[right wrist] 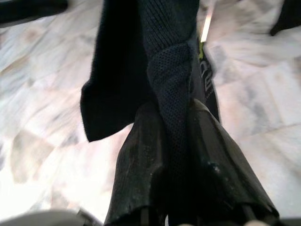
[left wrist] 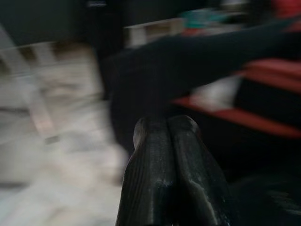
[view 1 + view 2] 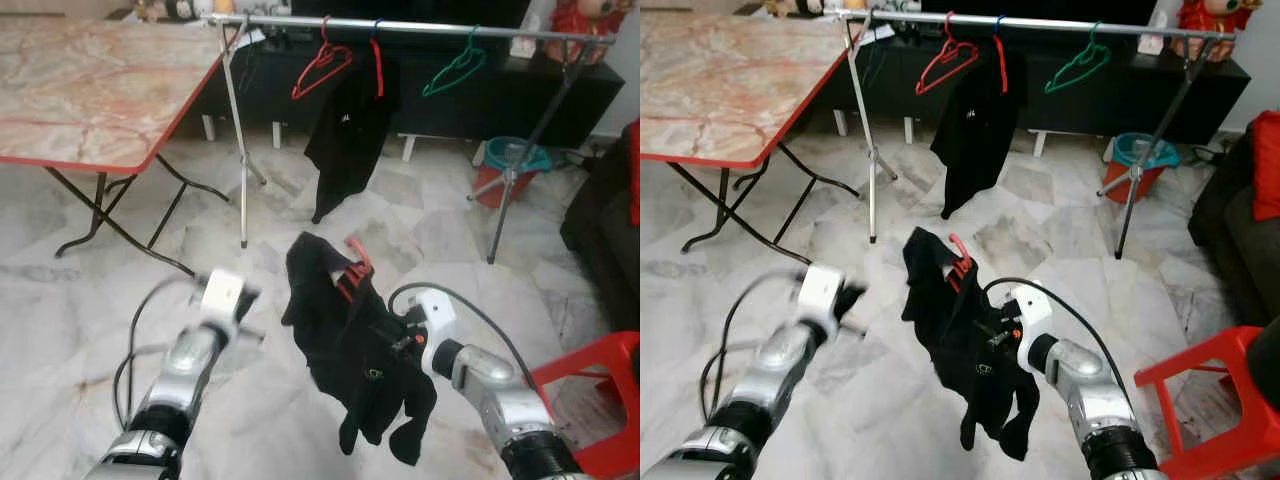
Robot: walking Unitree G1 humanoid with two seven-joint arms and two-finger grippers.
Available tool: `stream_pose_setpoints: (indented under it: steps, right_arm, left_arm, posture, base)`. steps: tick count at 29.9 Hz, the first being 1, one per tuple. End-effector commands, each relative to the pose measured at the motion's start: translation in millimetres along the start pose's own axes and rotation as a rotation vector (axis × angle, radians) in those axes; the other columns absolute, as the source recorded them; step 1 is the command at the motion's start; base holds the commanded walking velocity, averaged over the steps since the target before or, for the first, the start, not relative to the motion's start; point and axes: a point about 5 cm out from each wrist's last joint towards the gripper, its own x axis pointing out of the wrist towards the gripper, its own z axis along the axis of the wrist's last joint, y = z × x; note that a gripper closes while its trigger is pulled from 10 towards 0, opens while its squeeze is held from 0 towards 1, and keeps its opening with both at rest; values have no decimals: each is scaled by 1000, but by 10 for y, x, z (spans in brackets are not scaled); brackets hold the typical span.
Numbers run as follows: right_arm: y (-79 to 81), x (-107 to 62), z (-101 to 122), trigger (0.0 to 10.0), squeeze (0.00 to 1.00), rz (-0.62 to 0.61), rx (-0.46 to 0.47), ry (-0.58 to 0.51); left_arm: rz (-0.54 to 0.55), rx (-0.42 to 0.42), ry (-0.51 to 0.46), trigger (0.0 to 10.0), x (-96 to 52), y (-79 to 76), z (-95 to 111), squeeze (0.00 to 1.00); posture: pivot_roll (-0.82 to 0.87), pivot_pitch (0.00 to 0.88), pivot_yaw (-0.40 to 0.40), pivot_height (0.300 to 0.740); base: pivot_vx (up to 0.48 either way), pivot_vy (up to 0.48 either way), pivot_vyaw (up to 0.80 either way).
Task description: Hang hanger
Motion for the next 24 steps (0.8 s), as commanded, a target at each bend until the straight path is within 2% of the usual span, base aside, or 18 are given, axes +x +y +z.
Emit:
stream_pose_setpoints:
  steps: [1,3,11,14,16,19,22,23,24]
  right_arm:
    - [37,26,182,10000,0,44,-49,-37]
    - [55,44,216,10000,0,54,-60,-34]
    - [124,69,332,10000,0,95,-55,-30]
    - [174,73,354,10000,0,137,-67,-18]
    - [195,74,395,10000,0,161,-80,-16]
    - [212,65,437,10000,0,186,-98,-10]
    - [201,34,419,10000,0,198,-128,34]
    - [201,34,419,10000,0,198,-128,34]
    - [187,23,410,10000,0,197,-137,49]
  left_arm:
    - [-66,-22,33,10000,-20,-81,-55,0]
    - [-131,6,25,10000,5,-168,39,0]
    - [-186,41,35,10000,-29,-298,124,0]
    - [-197,138,54,10000,-61,-320,123,0]
    - [-172,205,64,10000,-91,-287,112,0]
    - [-114,246,87,10000,-116,-212,94,0]
    - [-46,359,115,10000,-158,-127,73,0]
    - [-46,359,115,10000,-158,-127,73,0]
    - [-2,402,118,10000,-171,-91,66,0]
  posture:
    - [31,50,-38,740]
    - [38,44,-44,740]
    - [38,34,-51,740]
    - [41,31,-57,740]
    - [42,34,-62,740]
    - [40,42,-71,740]
    - [45,50,-84,740]
    - [45,50,-84,740]
    - [48,57,-88,740]
  base:
    - [0,0,0]
    - [0,0,0]
    - [0,0,0]
    - [0,0,0]
    - [0,0,0]
    - [0,0,0]
    - [0,0,0]
    - [0,0,0]
    - [0,0,0]
